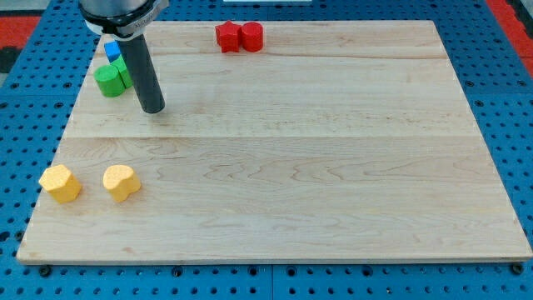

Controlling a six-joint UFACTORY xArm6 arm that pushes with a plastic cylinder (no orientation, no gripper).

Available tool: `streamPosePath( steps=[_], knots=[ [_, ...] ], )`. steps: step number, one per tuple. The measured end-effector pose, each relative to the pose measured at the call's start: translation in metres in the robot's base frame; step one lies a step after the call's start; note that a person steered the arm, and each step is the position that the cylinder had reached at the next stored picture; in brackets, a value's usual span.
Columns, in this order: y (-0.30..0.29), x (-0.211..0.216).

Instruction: Keep the red blocks at the center of the board

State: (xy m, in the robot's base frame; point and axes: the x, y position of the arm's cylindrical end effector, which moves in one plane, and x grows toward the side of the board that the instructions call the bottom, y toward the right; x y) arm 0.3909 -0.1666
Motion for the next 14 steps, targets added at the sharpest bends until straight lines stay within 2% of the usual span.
streamPosePath(
  steps=[3, 4, 5, 6, 7, 8, 10, 11, 12, 13, 14],
  knots=[
    [0.0, 0.0],
    [0.033, 0.0],
    [0.15, -0.016],
    [0.255, -0.068],
    [0.329, -0.139],
    [0.308, -0.198],
    [0.295, -0.199],
    [0.27, -0.199],
    [0.156, -0.199],
    [0.116, -0.196],
    [0.112, -0.167]
  ],
)
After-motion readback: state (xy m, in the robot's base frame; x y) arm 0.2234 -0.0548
